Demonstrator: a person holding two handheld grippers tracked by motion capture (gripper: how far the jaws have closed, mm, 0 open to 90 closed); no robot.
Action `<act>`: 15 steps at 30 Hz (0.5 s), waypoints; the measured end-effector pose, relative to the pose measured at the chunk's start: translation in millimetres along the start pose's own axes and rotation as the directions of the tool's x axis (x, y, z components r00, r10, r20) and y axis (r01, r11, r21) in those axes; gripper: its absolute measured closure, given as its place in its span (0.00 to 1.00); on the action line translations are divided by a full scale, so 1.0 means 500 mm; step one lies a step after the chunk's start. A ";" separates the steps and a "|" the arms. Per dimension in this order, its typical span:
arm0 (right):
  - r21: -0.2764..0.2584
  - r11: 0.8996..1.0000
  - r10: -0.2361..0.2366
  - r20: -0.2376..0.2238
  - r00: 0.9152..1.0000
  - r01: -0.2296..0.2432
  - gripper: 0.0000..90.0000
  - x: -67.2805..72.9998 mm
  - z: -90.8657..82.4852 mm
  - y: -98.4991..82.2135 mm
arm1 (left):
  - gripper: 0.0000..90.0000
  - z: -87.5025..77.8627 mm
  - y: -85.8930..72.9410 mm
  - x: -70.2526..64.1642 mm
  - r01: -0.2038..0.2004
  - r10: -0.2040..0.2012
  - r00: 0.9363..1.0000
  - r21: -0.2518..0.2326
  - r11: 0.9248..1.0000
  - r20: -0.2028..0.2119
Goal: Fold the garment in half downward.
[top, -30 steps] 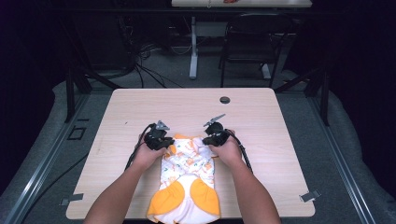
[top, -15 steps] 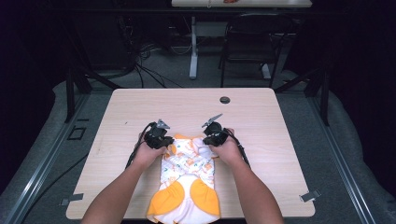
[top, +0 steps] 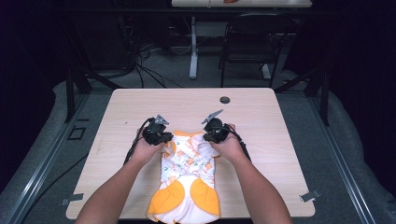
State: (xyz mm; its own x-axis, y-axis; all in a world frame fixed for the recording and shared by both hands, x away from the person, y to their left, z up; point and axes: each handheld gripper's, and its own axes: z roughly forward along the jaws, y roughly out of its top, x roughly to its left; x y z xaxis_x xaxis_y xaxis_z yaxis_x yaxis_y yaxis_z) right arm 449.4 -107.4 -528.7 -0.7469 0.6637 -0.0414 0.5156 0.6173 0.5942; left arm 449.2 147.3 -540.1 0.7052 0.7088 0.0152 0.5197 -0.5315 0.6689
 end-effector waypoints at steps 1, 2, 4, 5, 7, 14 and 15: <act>-0.003 1.000 -0.003 0.000 1.000 0.003 0.97 0.000 -0.005 0.001 | 0.92 -0.002 0.003 0.000 0.000 0.000 1.000 -0.003 1.000 0.002; 0.000 1.000 -0.019 0.006 1.000 0.019 0.97 -0.001 -0.013 0.006 | 0.92 -0.007 0.008 -0.001 -0.006 0.006 1.000 -0.011 1.000 -0.004; -0.011 1.000 -0.020 0.005 1.000 0.020 0.97 -0.002 -0.023 0.014 | 0.92 -0.012 0.015 0.000 -0.009 0.009 1.000 -0.014 1.000 -0.013; -0.011 1.000 -0.020 0.005 1.000 0.020 0.97 -0.002 -0.023 0.014 | 0.92 -0.012 0.015 0.000 -0.009 0.009 1.000 -0.014 1.000 -0.013; -0.024 0.999 -0.023 0.008 1.000 0.024 0.97 -0.005 -0.032 0.022 | 0.92 -0.017 0.021 0.002 -0.007 0.007 1.000 -0.022 1.000 -0.015; -0.028 0.998 -0.051 0.027 0.998 0.051 0.97 -0.007 -0.055 0.046 | 0.92 -0.034 0.039 0.009 -0.015 0.014 1.000 -0.040 0.999 -0.022; -0.026 0.998 -0.052 0.029 0.998 0.053 0.97 -0.007 -0.057 0.047 | 0.92 -0.037 0.042 0.009 -0.023 0.022 0.999 -0.041 0.999 -0.027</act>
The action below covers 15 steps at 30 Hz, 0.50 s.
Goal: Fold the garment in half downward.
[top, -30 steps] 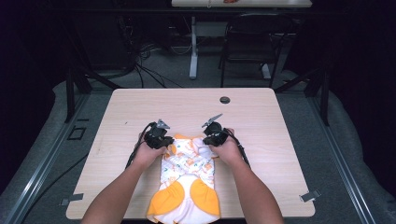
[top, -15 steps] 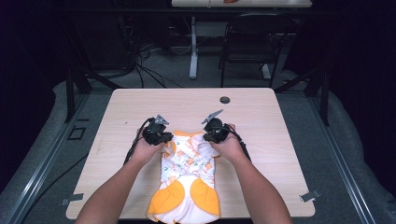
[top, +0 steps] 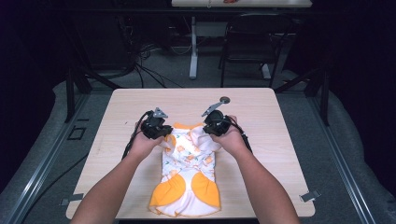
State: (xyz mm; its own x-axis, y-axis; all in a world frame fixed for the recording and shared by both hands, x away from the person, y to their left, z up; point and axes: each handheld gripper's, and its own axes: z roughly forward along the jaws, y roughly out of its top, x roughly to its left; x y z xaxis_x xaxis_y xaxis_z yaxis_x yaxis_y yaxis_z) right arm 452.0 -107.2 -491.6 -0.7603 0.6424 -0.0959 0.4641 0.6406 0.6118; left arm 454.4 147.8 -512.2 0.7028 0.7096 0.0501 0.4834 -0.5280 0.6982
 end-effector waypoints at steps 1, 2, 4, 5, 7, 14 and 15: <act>-0.010 1.000 0.004 0.000 1.000 -0.004 0.97 0.001 -0.001 0.001 | 0.92 -0.003 0.003 0.000 0.001 -0.001 1.000 -0.008 1.000 0.001; -0.009 1.000 -0.003 0.006 1.000 0.003 0.97 0.001 -0.004 0.004 | 0.92 -0.006 0.006 0.001 -0.002 0.002 1.000 -0.005 1.000 0.001; -0.003 1.000 -0.018 0.013 1.000 0.018 0.97 0.001 -0.012 0.010 | 0.92 -0.011 0.011 0.001 -0.007 0.007 1.000 -0.009 1.000 -0.005; -0.013 1.000 -0.016 0.014 1.000 0.017 0.97 0.003 -0.016 0.014 | 0.92 -0.017 0.015 0.002 -0.013 0.013 1.000 -0.014 1.000 -0.009; -0.012 1.000 -0.025 0.019 1.000 0.025 0.97 0.004 -0.019 0.016 | 0.92 -0.021 0.019 0.002 -0.018 0.017 1.000 -0.016 1.000 -0.012; -0.026 0.998 -0.051 0.035 0.998 0.052 0.97 0.006 -0.039 0.030 | 0.92 -0.039 0.031 0.001 -0.038 0.038 0.999 -0.037 0.999 -0.021; -0.026 0.998 -0.051 0.035 0.998 0.052 0.97 0.006 -0.039 0.030 | 0.92 -0.042 0.032 0.001 -0.040 0.039 0.999 -0.037 0.999 -0.019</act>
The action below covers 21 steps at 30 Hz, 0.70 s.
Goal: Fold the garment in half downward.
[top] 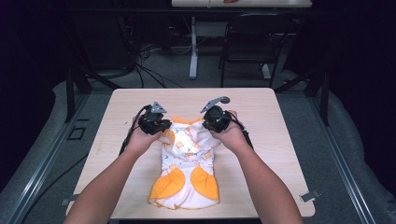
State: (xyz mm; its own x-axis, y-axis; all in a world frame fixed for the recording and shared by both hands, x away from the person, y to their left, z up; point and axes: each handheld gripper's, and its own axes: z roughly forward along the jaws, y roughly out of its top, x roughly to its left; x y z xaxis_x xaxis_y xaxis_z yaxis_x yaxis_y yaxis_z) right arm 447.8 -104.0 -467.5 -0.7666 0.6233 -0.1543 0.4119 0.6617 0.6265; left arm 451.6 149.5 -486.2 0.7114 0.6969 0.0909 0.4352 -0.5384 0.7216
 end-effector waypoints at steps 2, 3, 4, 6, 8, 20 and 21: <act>-0.004 1.000 -0.004 -0.001 1.000 0.004 0.97 0.001 -0.005 0.001 | 0.92 -0.006 0.002 -0.001 -0.009 0.009 1.000 -0.006 1.000 -0.002; -0.004 1.000 -0.019 0.004 1.000 0.019 0.97 0.003 -0.009 0.002 | 0.92 -0.008 0.003 -0.002 -0.011 0.011 1.000 -0.014 1.000 -0.003; -0.004 1.000 -0.019 0.004 1.000 0.019 0.97 0.003 -0.009 0.002 | 0.92 -0.011 0.004 -0.002 -0.016 0.016 1.000 -0.011 1.000 0.000; -0.016 1.000 -0.023 0.005 1.000 0.023 0.97 0.005 -0.012 0.002 | 0.92 -0.017 0.006 -0.004 -0.020 0.020 1.000 -0.023 1.000 -0.001; -0.017 0.999 -0.043 0.008 0.999 0.043 0.97 0.007 -0.021 0.005 | 0.92 -0.024 0.008 -0.003 -0.028 0.028 1.000 -0.026 0.999 0.001; -0.047 0.992 -0.115 0.033 0.993 0.116 0.97 0.021 -0.051 0.024 | 0.92 -0.064 0.012 -0.001 -0.058 0.059 0.998 -0.075 0.995 0.003; -0.056 0.991 -0.117 0.031 0.993 0.118 0.97 0.022 -0.052 0.024 | 0.92 -0.064 0.012 -0.001 -0.058 0.059 0.998 -0.075 0.995 0.003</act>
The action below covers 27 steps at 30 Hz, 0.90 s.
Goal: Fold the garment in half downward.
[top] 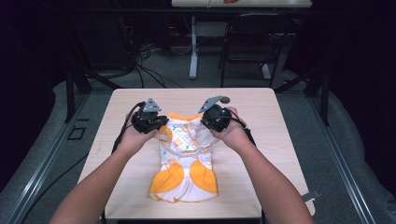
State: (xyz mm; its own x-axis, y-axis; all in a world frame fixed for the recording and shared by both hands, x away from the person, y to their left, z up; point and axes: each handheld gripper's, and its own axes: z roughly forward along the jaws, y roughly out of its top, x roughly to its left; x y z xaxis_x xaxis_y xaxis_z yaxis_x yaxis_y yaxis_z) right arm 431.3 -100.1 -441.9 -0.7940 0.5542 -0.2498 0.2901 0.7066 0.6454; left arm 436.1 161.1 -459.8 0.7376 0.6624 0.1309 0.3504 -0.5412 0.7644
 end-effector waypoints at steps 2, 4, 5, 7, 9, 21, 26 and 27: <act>0.005 1.000 -0.012 0.003 1.000 0.012 0.97 0.000 -0.004 0.001 | 0.92 -0.007 0.001 -0.001 -0.017 0.017 1.000 -0.005 1.000 0.003; 0.001 1.000 -0.024 0.006 1.000 0.024 0.97 0.002 -0.010 0.002 | 0.92 -0.013 0.002 -0.002 -0.023 0.023 1.000 -0.009 1.000 0.005; -0.004 1.000 -0.027 0.005 1.000 0.027 0.97 0.003 -0.013 0.003 | 0.92 -0.016 0.002 -0.003 -0.025 0.025 1.000 -0.011 1.000 0.008; -0.019 0.999 -0.038 0.007 0.999 0.038 0.97 0.007 -0.020 0.003 | 0.92 -0.022 0.002 -0.004 -0.037 0.038 0.999 -0.011 0.999 0.008; -0.016 0.998 -0.054 0.006 0.999 0.054 0.97 0.013 -0.026 0.000 | 0.92 -0.028 -0.002 -0.008 -0.051 0.051 0.999 -0.016 0.999 0.014; -0.006 0.994 -0.108 -0.021 0.994 0.108 0.97 0.053 -0.021 -0.033 | 0.92 -0.030 -0.042 -0.039 -0.089 0.089 0.995 -0.001 0.996 0.039; -0.005 0.993 -0.118 -0.038 0.992 0.118 0.97 0.065 -0.024 -0.044 | 0.92 -0.034 -0.055 -0.052 -0.089 0.089 0.995 -0.002 0.996 0.046; -0.016 0.994 -0.109 -0.039 0.993 0.109 0.97 0.069 -0.022 -0.047 | 0.92 -0.035 -0.057 -0.053 -0.090 0.090 0.995 0.000 0.996 0.048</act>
State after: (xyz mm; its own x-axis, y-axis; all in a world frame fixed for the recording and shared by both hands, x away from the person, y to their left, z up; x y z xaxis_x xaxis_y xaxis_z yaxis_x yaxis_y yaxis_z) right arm 391.4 -102.6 -457.8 -0.8413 0.4560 -0.2903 0.1937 0.7556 0.6257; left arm 396.6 168.1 -474.2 0.7929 0.5855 0.1689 0.2825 -0.5988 0.7494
